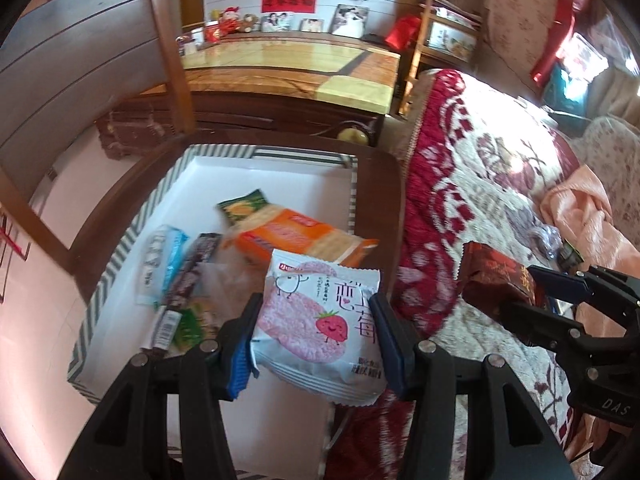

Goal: Organize snacks
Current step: 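Carry the pink pack with the left gripper to the box while the right carries the red pack, then lower both held packs into the white box and open both grippers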

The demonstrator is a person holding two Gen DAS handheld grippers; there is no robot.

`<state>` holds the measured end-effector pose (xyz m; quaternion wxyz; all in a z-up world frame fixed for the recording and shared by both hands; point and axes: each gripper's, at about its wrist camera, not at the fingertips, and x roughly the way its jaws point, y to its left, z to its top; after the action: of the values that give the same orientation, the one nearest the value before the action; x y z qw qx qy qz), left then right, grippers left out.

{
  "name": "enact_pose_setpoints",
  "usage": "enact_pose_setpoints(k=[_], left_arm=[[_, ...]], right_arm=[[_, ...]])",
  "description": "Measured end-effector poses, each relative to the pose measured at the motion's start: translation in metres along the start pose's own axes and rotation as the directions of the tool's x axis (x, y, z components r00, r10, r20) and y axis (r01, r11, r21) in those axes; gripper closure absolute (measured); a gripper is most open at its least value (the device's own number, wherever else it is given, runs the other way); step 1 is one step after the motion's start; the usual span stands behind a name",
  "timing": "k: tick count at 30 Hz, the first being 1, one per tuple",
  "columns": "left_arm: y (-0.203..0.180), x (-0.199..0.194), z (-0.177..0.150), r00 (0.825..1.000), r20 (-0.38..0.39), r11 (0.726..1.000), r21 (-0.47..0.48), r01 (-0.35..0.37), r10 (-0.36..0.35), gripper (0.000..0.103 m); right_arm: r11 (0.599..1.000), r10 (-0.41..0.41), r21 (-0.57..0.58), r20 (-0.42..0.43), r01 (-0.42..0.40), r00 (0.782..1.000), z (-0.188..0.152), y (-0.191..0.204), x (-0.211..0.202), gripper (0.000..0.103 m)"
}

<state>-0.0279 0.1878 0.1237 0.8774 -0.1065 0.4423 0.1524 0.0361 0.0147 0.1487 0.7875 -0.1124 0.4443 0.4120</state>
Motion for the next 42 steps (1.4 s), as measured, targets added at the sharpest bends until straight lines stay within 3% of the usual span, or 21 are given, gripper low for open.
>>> enact_pose_setpoints(k=[17,42], left_arm=[[0.064,0.007,-0.002,0.999,-0.029,0.987,-0.15,-0.05,0.046,0.048],[0.092,0.026,-0.01,0.991,-0.089,0.966,-0.227,-0.122,0.105,0.048]], right_arm=[[0.994,0.045,-0.1,-0.044,-0.049,0.998,0.038,0.049,0.039,0.058],[0.977,0.058,-0.199,-0.124,-0.082,0.991,0.075,0.104,0.106,0.058]])
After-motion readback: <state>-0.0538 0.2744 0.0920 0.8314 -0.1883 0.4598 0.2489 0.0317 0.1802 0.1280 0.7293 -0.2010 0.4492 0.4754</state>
